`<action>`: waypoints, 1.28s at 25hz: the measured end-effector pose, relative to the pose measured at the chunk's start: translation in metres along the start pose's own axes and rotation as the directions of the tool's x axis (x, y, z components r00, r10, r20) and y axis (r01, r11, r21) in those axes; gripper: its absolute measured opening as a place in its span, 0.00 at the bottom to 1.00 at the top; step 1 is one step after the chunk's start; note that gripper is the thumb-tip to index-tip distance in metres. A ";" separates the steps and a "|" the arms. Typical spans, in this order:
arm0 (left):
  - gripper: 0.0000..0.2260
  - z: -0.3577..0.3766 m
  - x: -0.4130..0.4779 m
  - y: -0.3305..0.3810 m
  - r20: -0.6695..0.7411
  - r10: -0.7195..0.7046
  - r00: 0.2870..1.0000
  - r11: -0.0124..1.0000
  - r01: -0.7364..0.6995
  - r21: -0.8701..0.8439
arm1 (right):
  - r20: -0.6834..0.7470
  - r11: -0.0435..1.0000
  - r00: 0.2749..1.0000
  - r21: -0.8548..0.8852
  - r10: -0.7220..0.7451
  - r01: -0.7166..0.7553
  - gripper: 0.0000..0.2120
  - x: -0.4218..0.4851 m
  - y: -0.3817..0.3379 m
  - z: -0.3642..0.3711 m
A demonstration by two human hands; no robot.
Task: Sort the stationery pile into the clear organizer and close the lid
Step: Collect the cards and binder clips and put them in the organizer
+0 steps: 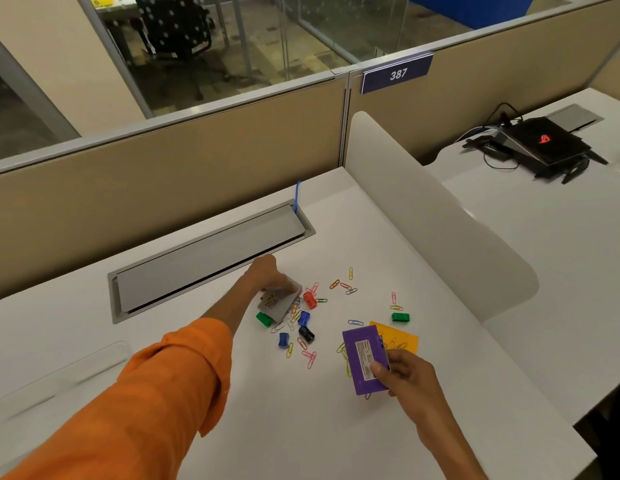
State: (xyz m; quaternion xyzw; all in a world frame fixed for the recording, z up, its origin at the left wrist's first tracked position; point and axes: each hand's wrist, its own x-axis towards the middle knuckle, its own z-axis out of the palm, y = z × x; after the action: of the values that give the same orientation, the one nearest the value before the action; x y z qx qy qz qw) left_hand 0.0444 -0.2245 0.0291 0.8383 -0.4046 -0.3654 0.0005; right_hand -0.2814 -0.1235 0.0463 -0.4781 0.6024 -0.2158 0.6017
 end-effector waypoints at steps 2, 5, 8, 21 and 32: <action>0.30 0.000 -0.001 -0.001 0.009 0.013 1.000 1.000 -0.013 0.008 | 0.006 1.000 1.000 0.002 -0.002 0.002 0.15 0.001 0.000 0.001; 0.27 -0.003 -0.007 0.001 0.009 0.032 0.999 0.999 -0.032 -0.006 | 0.005 1.000 1.000 0.003 -0.001 0.001 0.15 0.000 0.000 0.001; 0.26 -0.008 -0.015 0.003 -0.011 0.054 0.998 0.999 -0.054 -0.004 | 0.003 1.000 1.000 0.008 -0.006 0.006 0.16 -0.001 0.003 0.000; 0.13 -0.015 -0.072 -0.025 -0.143 0.272 0.952 0.953 -0.287 -0.100 | 0.017 0.995 0.995 -0.027 -0.094 0.095 0.12 -0.013 -0.012 0.009; 0.14 -0.051 -0.176 -0.129 -0.233 0.391 0.891 0.828 -0.451 -0.333 | 0.234 0.966 0.945 -0.069 -0.229 0.251 0.14 -0.043 -0.055 0.080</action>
State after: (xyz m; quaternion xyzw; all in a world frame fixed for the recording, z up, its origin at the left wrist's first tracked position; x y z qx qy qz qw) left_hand 0.0923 -0.0335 0.1358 0.7378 -0.5002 -0.3611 0.2740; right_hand -0.1971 -0.0867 0.1003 -0.5980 0.4779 -0.2023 0.6108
